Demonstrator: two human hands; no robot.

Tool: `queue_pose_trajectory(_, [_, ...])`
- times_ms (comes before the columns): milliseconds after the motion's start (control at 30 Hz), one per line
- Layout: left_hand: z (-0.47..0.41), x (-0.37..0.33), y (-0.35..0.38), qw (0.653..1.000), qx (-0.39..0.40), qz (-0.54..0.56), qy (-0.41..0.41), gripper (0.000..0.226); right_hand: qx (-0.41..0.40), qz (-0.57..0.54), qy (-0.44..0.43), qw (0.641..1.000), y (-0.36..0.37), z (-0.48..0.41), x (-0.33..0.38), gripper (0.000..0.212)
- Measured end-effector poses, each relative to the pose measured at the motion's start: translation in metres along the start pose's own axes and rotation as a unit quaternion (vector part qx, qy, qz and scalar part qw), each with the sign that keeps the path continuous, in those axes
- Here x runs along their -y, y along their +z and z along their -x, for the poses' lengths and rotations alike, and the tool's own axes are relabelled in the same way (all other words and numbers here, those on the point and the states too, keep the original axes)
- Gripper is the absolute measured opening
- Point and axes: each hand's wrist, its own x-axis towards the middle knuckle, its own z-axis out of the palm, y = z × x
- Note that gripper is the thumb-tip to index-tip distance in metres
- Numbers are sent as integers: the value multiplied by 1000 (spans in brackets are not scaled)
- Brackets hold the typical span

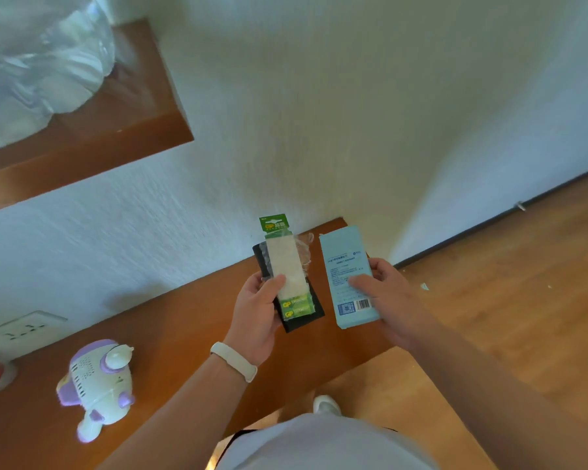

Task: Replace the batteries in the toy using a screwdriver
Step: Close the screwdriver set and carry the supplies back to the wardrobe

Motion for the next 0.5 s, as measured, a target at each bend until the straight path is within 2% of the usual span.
queue_pose_trajectory(200, [12, -5, 1, 996, 86, -29, -24, 30, -63, -39, -13, 997, 2, 49, 1, 25])
queue_pose_trajectory(500, [36, 15, -6, 972, 201, -95, -79, 26, -177, -123, -27, 976, 3, 130, -35, 20])
